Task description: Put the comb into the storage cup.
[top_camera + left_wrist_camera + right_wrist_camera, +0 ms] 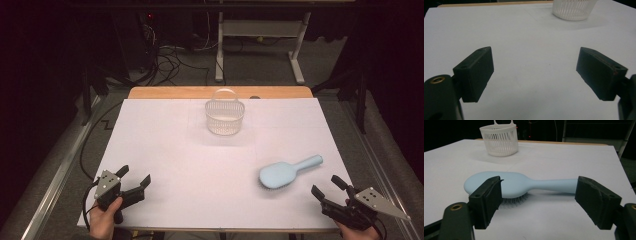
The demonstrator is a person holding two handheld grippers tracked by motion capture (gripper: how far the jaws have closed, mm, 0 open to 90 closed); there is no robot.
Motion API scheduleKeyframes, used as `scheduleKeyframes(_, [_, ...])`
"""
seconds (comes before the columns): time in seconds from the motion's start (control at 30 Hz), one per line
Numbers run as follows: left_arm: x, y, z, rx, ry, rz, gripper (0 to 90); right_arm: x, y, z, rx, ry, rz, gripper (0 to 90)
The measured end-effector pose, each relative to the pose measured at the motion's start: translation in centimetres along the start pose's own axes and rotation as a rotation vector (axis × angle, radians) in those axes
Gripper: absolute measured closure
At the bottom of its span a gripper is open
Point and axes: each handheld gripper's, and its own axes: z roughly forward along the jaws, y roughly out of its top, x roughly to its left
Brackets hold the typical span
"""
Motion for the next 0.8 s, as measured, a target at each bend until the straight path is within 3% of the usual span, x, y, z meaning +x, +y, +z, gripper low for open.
scheduleKeyframes(0.8, [0.01, 0.03, -0.22, -0.026, -0.011, -0.008, 15.5, -0.13, 0.11, -0.25, -0.022, 0.003, 0.024, 23.5])
